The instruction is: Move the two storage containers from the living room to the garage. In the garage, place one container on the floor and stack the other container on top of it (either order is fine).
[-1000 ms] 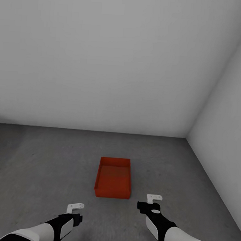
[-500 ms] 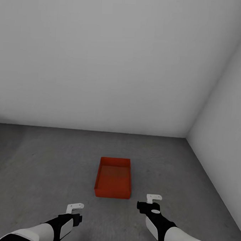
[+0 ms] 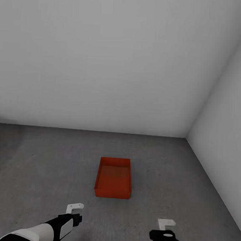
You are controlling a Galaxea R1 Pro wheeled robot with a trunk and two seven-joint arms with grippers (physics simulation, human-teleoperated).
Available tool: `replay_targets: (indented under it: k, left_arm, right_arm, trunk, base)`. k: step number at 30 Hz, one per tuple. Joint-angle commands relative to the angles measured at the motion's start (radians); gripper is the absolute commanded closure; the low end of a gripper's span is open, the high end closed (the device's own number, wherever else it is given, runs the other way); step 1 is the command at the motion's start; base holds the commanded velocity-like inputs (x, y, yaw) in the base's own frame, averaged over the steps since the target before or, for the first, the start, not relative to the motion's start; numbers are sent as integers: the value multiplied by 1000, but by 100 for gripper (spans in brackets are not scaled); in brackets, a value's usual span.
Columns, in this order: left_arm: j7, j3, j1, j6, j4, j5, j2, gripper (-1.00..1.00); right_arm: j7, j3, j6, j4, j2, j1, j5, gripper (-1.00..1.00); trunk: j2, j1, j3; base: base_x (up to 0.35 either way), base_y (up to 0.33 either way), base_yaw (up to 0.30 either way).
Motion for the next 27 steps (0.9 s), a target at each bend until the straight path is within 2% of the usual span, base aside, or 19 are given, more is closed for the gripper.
replay_targets:
  k: [1, 3, 8, 9, 13, 19, 27]
  left_arm:
    - [3, -9, 0, 3, 0, 8, 0, -100]
    - [3, -8, 23, 3, 0, 8, 1, -100]
    - [3, -9, 86, -5, 0, 8, 6, -100]
    - [2, -9, 112, -11, 0, 8, 7, -100]
    - [2, -9, 165, -27, 0, 8, 8, -100]
    - [2, -9, 236, -99, 0, 8, 13, -100]
    - [4, -8, 263, -115, 1, 9, 16, -100]
  right_arm:
    - [-1, 9, -3, 4, -6, 27, -10, -100]
    - [2, 9, -4, 6, -16, 112, -10, -100]
    - [3, 8, -6, 7, -18, 207, -10, -100]
    - [3, 8, -8, 7, -17, 240, -9, -100]
    - [6, 8, -14, 7, -16, 287, -9, -100]
    - [9, 7, -19, 7, -7, 351, -11, -100]
    - [33, 7, -37, 8, -6, 374, -17, -100]
  trunk:
    - [-1, 0, -1]
    - [-1, 0, -1]
    - [-1, 0, -1]
    - [-1, 0, -1]
    - [-1, 0, -1]
    - [-1, 0, 4]
    - [-1, 0, 16]
  base:
    - [0, 0, 0]
    - [0, 0, 0]
    - [0, 0, 0]
    - [0, 0, 0]
    - [0, 0, 0]
    - [0, 0, 0]
    - [0, 0, 0]
